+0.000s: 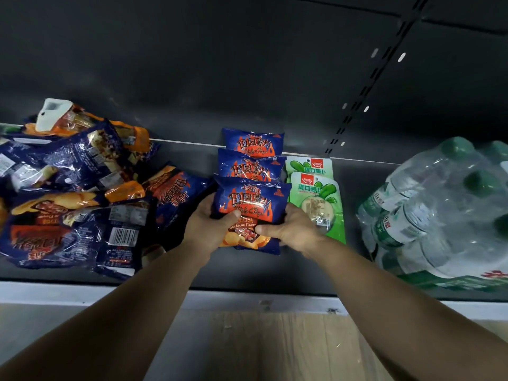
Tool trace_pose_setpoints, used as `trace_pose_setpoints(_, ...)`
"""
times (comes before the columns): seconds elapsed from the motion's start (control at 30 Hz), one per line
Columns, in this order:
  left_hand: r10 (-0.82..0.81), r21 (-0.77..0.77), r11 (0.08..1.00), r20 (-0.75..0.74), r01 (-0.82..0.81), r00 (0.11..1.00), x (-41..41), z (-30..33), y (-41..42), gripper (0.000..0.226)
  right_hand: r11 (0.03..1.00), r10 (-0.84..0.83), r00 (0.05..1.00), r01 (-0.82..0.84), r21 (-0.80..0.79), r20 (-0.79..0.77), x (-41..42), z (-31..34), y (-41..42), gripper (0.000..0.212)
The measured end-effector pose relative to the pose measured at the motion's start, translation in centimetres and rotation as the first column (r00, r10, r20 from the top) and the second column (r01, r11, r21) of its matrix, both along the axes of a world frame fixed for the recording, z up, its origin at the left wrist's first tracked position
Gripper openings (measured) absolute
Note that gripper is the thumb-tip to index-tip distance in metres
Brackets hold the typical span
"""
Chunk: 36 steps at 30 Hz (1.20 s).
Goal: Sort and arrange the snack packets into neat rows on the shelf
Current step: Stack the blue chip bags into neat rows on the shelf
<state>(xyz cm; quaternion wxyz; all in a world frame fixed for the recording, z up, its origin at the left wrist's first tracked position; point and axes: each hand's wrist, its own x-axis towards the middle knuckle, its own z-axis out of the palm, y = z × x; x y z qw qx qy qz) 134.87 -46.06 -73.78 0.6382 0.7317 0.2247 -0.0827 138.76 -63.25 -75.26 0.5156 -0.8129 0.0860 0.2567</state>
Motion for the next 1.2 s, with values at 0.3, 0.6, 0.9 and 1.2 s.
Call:
trace_pose_setpoints(0.3, -0.025, 0.006, 1.000, -0.056, 0.026, 0.998, -0.5, -0.4, 0.0, 0.043, 0.995, 0.001, 1.000, 0.002, -0.098, 0.025, -0.3, -0.6, 0.4, 0.074)
trace_pose_setpoints(0.6, 0.049, 0.019, 0.999, -0.070, -0.047, 0.996, -0.9, 0.4, 0.1, 0.044, 0.996, -0.026, 0.996, 0.033, -0.083, 0.087, -0.4, 0.7, -0.2, 0.051)
trace_pose_setpoints(0.9, 0.030, 0.299, 0.954, -0.143, 0.014, 0.989, -1.0, 0.4, 0.4, 0.033, 0.987, -0.016, 0.988, 0.040, -0.157, 0.153, -0.4, 1.0, 1.3, 0.042)
trace_pose_setpoints(1.2, 0.007, 0.148, 0.989, -0.062, 0.002, 0.998, 0.1, 0.2, 0.3, 0.028, 0.966, -0.088, 0.981, 0.127, -0.226, 0.175, 0.3, 0.3, 1.2, 0.043)
